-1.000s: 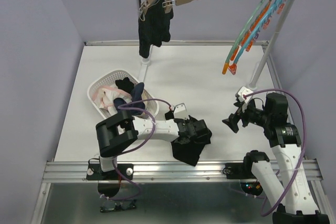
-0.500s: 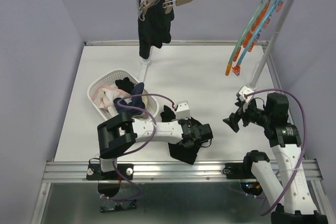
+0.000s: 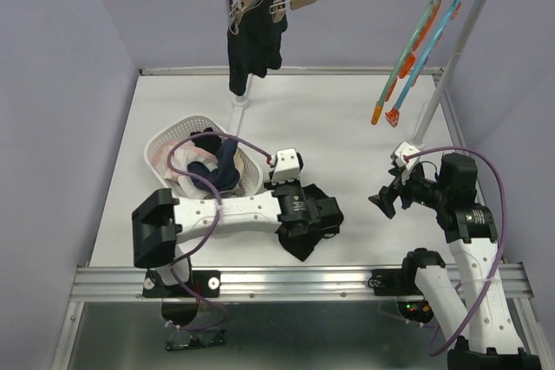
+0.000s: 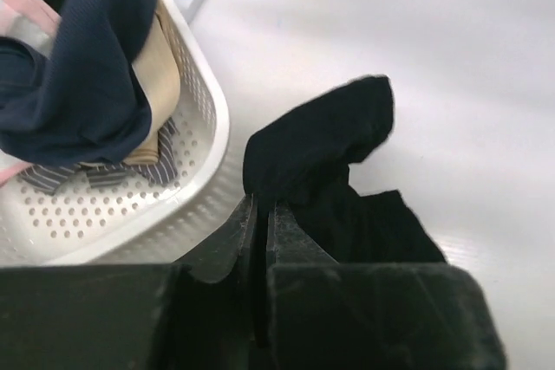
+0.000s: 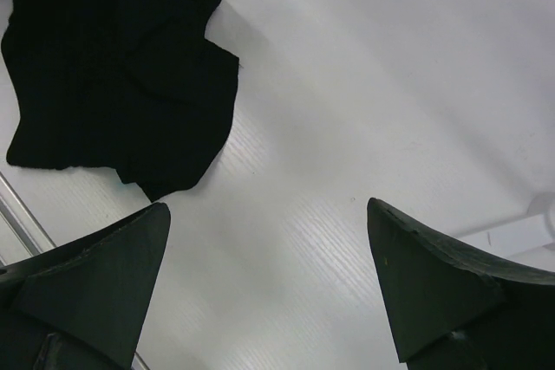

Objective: Remove the underwear clipped to the hanger
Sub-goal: Place the underwear in the bin.

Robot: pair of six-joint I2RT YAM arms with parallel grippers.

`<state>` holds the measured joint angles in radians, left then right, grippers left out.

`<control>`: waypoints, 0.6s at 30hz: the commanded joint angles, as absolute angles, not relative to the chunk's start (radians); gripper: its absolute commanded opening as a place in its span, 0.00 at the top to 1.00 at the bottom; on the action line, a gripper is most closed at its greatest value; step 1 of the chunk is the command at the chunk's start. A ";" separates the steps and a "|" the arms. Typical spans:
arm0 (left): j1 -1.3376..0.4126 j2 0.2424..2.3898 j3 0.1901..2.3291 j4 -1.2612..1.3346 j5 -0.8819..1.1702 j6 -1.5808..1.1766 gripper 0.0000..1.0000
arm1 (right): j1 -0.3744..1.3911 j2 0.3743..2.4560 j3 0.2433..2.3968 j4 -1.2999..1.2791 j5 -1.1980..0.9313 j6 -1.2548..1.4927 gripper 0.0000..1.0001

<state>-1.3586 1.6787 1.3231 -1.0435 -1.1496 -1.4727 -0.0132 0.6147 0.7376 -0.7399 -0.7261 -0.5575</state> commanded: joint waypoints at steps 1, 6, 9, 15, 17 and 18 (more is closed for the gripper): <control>-1.335 1.507 1.324 -1.120 -1.317 -1.459 1.00 | -0.021 0.606 0.723 -0.698 -0.727 -0.564 0.00; -1.292 1.324 1.264 -1.118 -1.417 -1.425 0.95 | -0.021 0.607 0.723 -0.698 -0.729 -0.565 0.00; -1.168 1.200 1.237 -0.965 -1.445 -1.227 0.95 | -0.021 0.607 0.721 -0.698 -0.730 -0.566 0.00; -0.908 0.854 0.953 0.043 -1.096 -0.239 0.98 | -0.023 0.615 0.721 -0.698 -0.729 -0.568 0.00; -0.783 0.825 0.951 0.103 -1.054 -0.201 1.00 | -0.023 0.617 0.721 -0.698 -0.726 -0.566 0.00; -0.744 0.836 0.975 0.059 -1.027 -0.207 1.00 | -0.023 0.620 0.721 -0.698 -0.724 -0.568 0.00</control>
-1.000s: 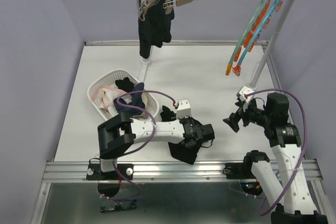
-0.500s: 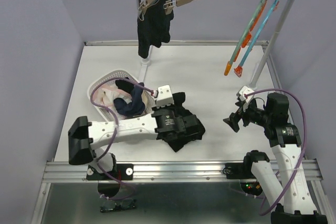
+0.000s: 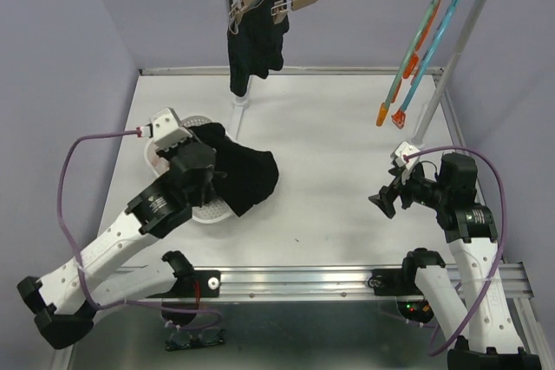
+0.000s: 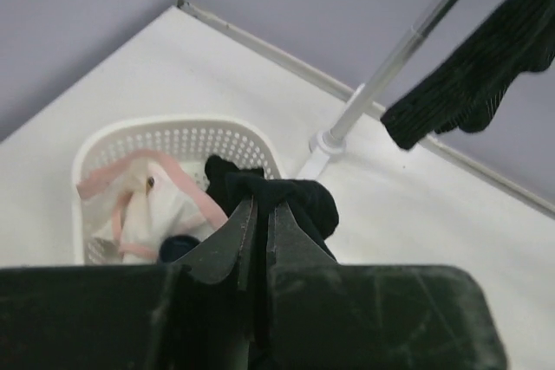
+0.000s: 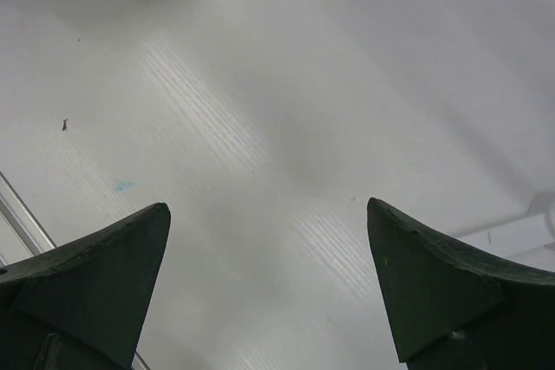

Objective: Remove the underwear clipped to the hanger
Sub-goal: Place the underwear in the bin.

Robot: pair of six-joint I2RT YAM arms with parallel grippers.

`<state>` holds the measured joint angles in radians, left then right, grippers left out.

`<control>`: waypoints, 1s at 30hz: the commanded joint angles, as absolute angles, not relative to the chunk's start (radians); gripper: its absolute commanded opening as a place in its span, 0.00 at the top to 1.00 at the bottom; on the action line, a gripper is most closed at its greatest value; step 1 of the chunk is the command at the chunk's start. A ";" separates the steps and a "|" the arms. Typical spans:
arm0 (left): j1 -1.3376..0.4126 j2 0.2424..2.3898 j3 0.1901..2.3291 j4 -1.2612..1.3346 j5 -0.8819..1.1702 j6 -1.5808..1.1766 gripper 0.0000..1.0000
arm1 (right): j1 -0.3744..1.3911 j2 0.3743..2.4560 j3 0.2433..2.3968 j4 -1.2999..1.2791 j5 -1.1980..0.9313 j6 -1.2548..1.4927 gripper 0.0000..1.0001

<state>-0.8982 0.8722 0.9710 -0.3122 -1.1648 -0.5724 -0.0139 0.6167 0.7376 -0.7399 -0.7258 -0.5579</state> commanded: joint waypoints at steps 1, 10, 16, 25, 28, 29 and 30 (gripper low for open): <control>-0.694 0.850 0.998 0.043 -1.002 -0.203 1.00 | -0.023 0.621 0.721 -0.698 -0.724 -0.568 0.00; -0.361 0.982 1.123 0.092 -0.857 -0.075 1.00 | -0.031 0.620 0.722 -0.698 -0.721 -0.568 0.00; -0.310 1.045 1.083 0.040 -0.694 -0.211 1.00 | -0.032 0.615 0.721 -0.698 -0.721 -0.568 0.00; -0.290 1.120 0.884 0.002 -0.373 -0.442 0.95 | -0.034 0.606 0.721 -0.698 -0.722 -0.566 0.00; -0.287 1.100 0.828 0.002 -0.350 -0.543 0.92 | -0.034 0.604 0.723 -0.698 -0.722 -0.568 0.00; -0.287 1.100 0.816 0.002 -0.350 -0.563 0.92 | -0.034 0.604 0.723 -0.698 -0.721 -0.568 0.00; -0.287 1.092 0.795 -0.015 -0.350 -0.580 0.91 | -0.034 0.601 0.723 -0.698 -0.722 -0.566 0.00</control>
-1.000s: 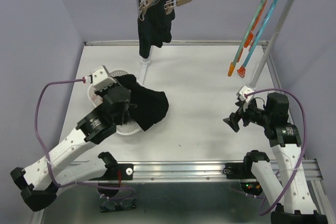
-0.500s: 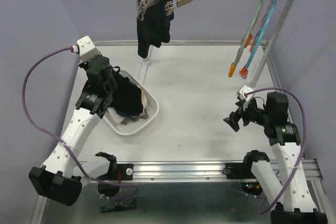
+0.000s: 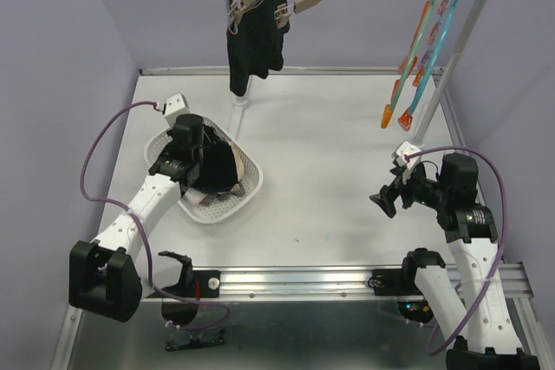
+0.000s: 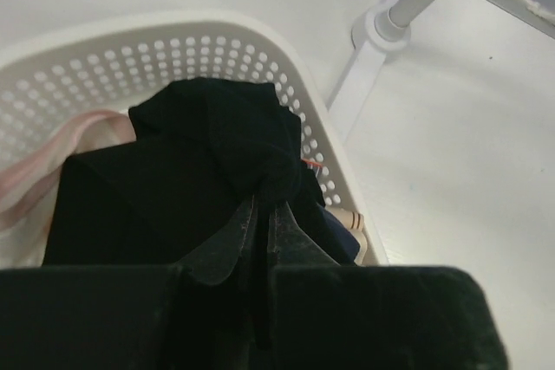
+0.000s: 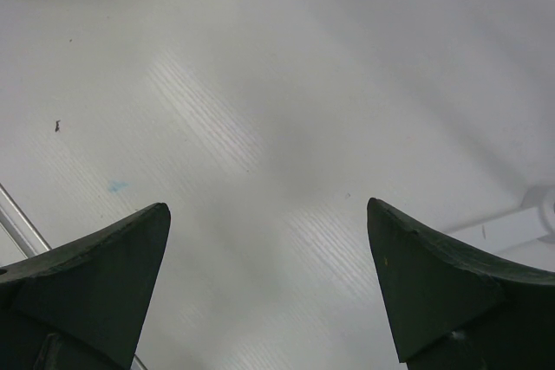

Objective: Remove the underwear clipped to the hanger
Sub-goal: Place the underwear in the bin.

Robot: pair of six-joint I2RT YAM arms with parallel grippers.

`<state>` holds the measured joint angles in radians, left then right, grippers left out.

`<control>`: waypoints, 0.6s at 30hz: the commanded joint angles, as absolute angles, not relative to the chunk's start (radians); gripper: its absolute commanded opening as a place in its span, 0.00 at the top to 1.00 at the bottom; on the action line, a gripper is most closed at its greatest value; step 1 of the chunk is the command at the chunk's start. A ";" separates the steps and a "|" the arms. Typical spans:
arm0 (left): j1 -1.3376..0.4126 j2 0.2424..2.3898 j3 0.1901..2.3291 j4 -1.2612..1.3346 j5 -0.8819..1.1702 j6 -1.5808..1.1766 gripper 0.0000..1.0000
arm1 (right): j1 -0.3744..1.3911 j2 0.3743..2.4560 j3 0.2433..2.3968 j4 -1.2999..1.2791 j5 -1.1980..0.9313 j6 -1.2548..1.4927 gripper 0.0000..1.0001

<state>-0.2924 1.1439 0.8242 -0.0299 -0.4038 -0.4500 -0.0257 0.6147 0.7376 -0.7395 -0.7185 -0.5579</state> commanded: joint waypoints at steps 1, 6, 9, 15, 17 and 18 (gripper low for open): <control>-0.287 1.088 0.785 -0.020 -0.339 -0.590 0.91 | -0.034 0.601 0.723 -0.698 -0.724 -0.568 0.00; -0.287 1.046 0.732 -0.029 -0.267 -0.643 0.84 | -0.034 0.601 0.724 -0.698 -0.726 -0.566 0.00; -0.285 1.019 0.703 -0.034 -0.227 -0.664 0.66 | -0.034 0.592 0.723 -0.698 -0.724 -0.568 0.00; -0.287 0.941 0.693 -0.066 -0.175 -0.664 0.33 | -0.034 0.581 0.723 -0.698 -0.719 -0.565 0.00; -0.285 0.919 0.716 -0.101 -0.215 -0.644 0.29 | -0.035 0.578 0.723 -0.698 -0.719 -0.563 0.00; -0.287 0.904 0.745 -0.138 -0.227 -0.637 0.26 | -0.035 0.578 0.723 -0.698 -0.719 -0.564 0.00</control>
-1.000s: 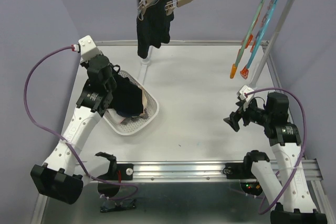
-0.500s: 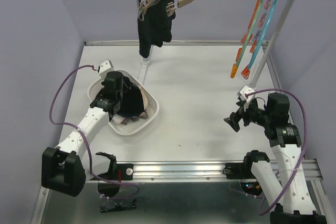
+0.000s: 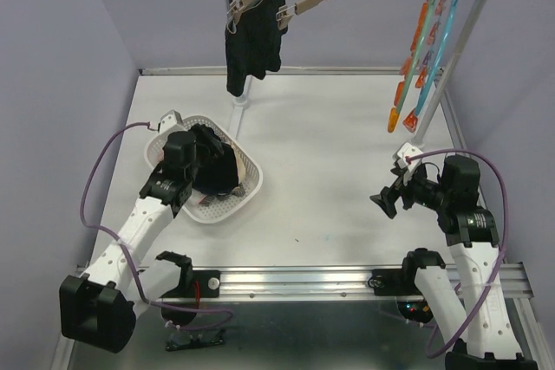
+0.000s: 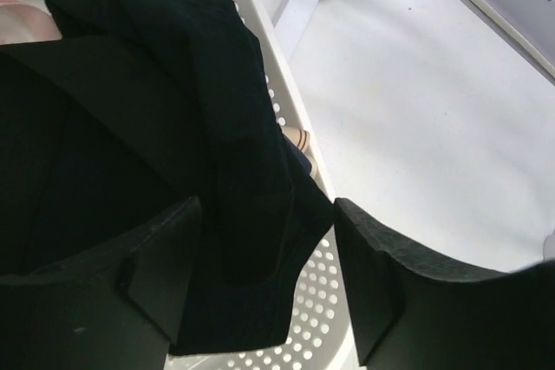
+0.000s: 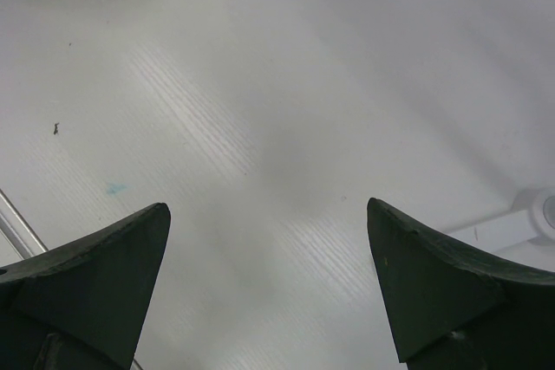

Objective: Remove the underwear clipped to the hanger
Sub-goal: Place the underwear in the bin.

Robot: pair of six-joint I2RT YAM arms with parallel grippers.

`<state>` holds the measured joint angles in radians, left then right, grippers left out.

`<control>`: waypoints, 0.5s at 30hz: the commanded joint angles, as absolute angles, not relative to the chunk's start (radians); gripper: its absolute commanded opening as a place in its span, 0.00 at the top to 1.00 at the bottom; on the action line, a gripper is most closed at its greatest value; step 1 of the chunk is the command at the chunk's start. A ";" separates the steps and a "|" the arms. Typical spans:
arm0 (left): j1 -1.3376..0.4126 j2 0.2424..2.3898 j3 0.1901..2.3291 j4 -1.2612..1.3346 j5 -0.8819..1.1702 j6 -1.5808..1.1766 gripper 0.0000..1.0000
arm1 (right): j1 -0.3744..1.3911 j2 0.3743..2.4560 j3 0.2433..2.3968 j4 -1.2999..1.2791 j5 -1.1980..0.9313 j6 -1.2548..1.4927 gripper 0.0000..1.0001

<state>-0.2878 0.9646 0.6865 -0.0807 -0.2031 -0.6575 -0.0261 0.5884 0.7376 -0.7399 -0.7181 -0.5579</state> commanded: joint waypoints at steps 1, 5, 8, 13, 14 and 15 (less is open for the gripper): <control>-0.287 0.894 0.761 -0.156 -0.250 -0.629 0.24 | -0.035 0.580 0.724 -0.698 -0.719 -0.563 0.00; -0.287 0.845 0.850 -0.227 -0.281 -0.565 0.23 | -0.035 0.575 0.723 -0.698 -0.718 -0.565 0.00; -0.287 0.815 0.885 -0.232 -0.293 -0.522 0.16 | -0.037 0.574 0.724 -0.698 -0.719 -0.565 0.00; -0.287 0.762 0.925 -0.155 -0.227 -0.350 0.09 | -0.037 0.574 0.721 -0.698 -0.724 -0.566 0.00; -0.285 0.761 0.933 -0.140 -0.206 -0.325 0.09 | -0.038 0.574 0.721 -0.699 -0.724 -0.566 0.00; -0.287 0.765 0.940 -0.123 -0.177 -0.296 0.08 | -0.038 0.574 0.721 -0.698 -0.726 -0.566 0.00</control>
<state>-0.2878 0.7719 0.8913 -0.2016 -0.2489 -0.4538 -0.0269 0.5861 0.7376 -0.7395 -0.7181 -0.5579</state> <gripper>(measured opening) 0.911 0.999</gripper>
